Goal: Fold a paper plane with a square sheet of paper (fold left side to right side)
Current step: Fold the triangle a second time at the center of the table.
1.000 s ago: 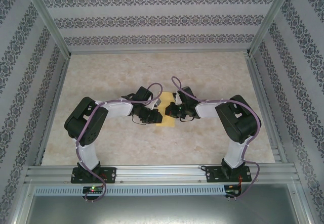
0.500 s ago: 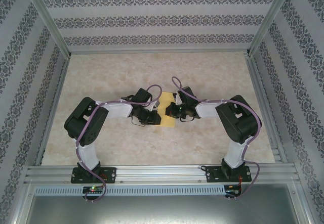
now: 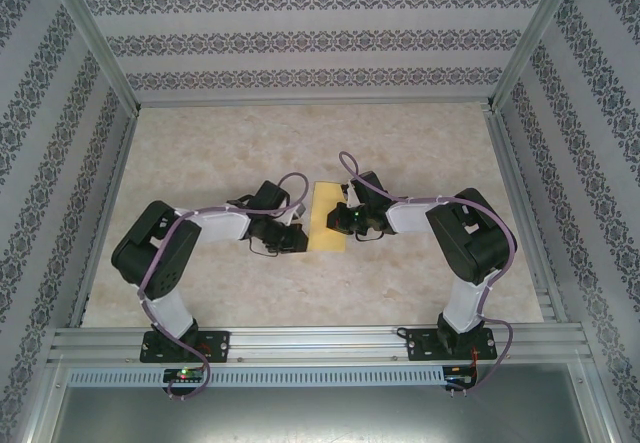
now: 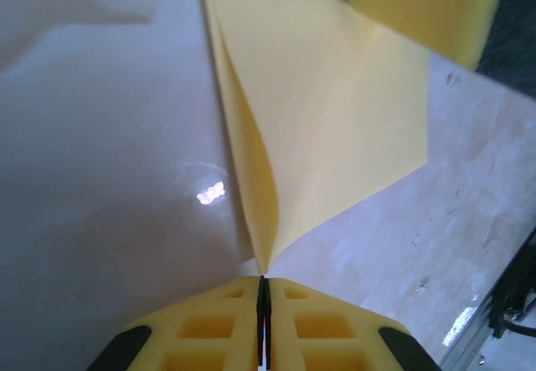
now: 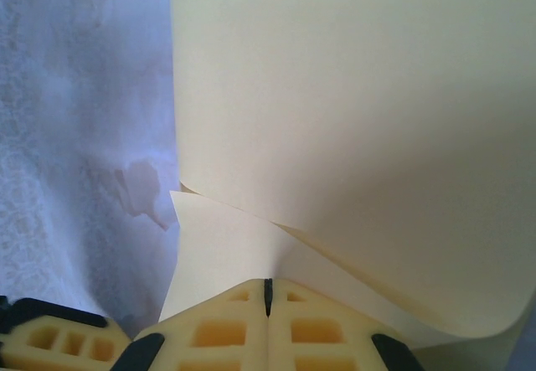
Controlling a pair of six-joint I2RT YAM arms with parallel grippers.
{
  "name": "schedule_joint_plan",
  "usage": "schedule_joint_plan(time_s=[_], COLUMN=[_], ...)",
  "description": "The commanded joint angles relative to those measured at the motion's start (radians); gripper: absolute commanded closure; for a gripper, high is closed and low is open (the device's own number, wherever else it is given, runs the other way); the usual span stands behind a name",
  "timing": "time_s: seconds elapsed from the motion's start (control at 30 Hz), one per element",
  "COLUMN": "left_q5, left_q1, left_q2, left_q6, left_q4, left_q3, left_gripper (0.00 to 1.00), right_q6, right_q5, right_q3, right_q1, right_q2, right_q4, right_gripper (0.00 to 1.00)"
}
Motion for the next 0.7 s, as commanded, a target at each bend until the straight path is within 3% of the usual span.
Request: schedule_joint_plan(time_s=[0.0, 0.4, 0.67], left_q5=[0.039, 0.133, 0.069], left_q1=[0.033, 0.027, 0.021], left_q2=[-0.061, 0.077, 0.122], left_q6=[-0.022, -0.034, -0.023], left_q4=[0.018, 0.117, 0.081], left_q3=[0.006, 0.073, 0.074], left_gripper=[0.88, 0.87, 0.87], right_q6=[-0.032, -0.033, -0.036], right_q5=[0.041, 0.039, 0.031], right_q3=[-0.015, -0.015, -0.016], right_q1=[-0.009, -0.008, -0.007], right_q2=[0.012, 0.008, -0.004], right_q4=[-0.129, -0.132, -0.121], right_gripper=[1.0, 1.0, 1.0])
